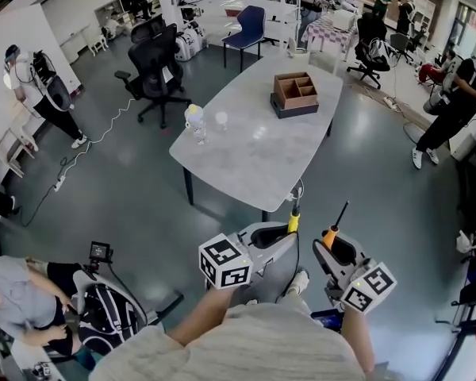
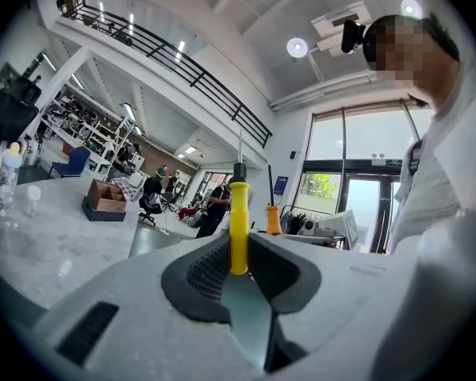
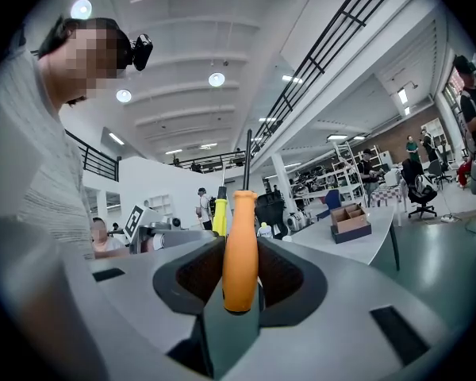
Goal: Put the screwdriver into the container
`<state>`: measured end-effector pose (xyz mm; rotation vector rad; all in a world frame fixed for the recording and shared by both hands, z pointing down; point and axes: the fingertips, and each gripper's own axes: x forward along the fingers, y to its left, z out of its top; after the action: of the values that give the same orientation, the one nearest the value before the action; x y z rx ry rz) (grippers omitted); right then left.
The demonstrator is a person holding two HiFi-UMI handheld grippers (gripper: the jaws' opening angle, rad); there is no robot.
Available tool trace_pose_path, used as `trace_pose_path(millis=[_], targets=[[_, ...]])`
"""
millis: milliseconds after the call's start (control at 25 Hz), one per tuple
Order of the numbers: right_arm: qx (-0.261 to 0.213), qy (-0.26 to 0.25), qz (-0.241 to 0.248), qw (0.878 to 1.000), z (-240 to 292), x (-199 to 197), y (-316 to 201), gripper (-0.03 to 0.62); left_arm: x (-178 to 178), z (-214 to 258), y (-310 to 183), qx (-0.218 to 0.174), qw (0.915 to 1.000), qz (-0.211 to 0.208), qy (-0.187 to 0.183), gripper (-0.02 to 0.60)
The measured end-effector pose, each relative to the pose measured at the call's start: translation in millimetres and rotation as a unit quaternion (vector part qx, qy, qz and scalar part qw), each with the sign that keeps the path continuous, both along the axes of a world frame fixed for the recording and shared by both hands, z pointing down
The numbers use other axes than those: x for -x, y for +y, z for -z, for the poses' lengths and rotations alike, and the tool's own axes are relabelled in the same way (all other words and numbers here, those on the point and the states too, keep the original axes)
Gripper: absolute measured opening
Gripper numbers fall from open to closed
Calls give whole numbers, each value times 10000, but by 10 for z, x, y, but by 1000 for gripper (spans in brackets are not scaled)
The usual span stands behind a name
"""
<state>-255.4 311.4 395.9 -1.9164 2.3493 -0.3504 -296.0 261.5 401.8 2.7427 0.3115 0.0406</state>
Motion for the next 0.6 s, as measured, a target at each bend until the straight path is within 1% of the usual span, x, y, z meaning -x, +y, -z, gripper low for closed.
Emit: trace_pose_path(millis=[360,600], targets=[[179,-110,-61,9998,7,-1043,-292,124,-1006,88,-378,65,9999,107,74,74],[338,10,-38,9994,27,-1684,-369,124,-1700,123,-449,133,9998,102,120,74]])
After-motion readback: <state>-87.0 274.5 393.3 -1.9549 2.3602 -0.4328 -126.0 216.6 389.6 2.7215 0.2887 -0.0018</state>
